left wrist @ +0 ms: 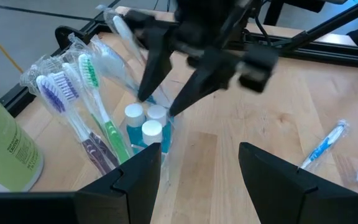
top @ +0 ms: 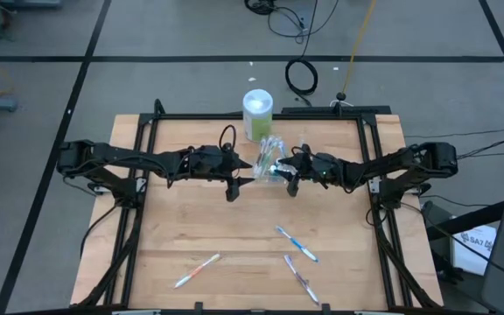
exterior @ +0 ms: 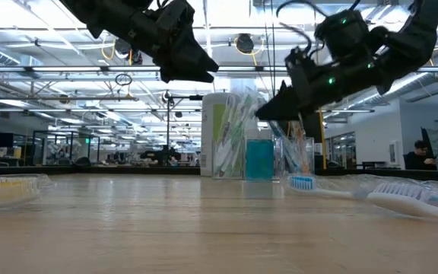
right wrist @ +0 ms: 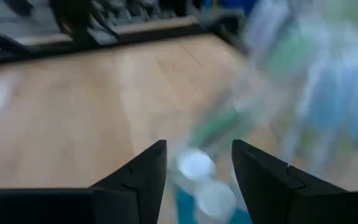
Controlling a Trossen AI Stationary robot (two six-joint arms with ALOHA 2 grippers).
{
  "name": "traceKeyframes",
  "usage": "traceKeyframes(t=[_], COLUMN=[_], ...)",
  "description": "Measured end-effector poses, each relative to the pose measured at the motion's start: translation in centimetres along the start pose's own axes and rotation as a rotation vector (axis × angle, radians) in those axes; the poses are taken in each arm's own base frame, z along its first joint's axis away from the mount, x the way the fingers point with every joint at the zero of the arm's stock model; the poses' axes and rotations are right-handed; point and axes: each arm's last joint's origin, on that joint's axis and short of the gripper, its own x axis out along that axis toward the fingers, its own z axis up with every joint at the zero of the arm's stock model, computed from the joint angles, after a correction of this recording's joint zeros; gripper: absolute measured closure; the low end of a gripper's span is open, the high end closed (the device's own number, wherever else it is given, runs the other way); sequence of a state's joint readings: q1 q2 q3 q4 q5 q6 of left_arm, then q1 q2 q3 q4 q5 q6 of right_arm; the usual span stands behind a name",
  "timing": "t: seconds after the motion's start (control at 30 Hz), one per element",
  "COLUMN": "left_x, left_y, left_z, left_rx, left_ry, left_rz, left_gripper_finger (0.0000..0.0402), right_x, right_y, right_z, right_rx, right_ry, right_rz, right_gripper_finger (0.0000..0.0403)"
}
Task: Pick & Place toothbrushing station
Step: Put the blue toothbrush into the transparent organizer
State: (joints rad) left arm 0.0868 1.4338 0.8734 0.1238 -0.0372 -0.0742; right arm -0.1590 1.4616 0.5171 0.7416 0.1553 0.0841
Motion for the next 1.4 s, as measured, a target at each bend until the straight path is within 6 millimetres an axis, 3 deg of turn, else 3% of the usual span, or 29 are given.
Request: traceKeyframes(t=[0.17,0.33,0.5,0.63,0.93,1.1,1.4], left_x=[0.0,0.0,0.0,0.0,0.0,0.0,0.0], left_y=[0.0,0.0,0.1,0.1,0.1,0.1,0.1], left_z=[-0.1,-0.2,-0.2,-0.3,-0.4,-0.4,-0.4], left_rx=[-0.001,0.000,-0.001,0.000,0.041,0.044,0.015], left_ry=[0.012,0.024,0.023,0.028,0.046,0.046,0.046], left_rz=[0.001,0.002,0.004,0.004,0.005,0.005,0.005], left_gripper_finger=[0.0179,0.0179,0.0179,0.0179,0.0179,0.0179,0.0179], right_x=[-1.8,-3.4,-3.6,-3.7,-4.7,-4.4,-2.1], right_y=[2.2,6.0,9.8,11.8,15.5,16.9,17.0], right_z=[1.9,4.8,6.8,6.5,1.3,-1.8,-5.7], right_rx=[-0.078,-0.179,-0.244,-0.188,-0.014,-0.021,-0.016], right_ry=[-0.099,-0.139,0.013,0.163,0.466,0.571,0.717], right_rz=[0.089,0.209,0.181,0.202,0.206,0.182,0.169], right_gripper_finger=[0.0228,0.0237,0.0238,0.0238,0.0238,0.0239,0.0239])
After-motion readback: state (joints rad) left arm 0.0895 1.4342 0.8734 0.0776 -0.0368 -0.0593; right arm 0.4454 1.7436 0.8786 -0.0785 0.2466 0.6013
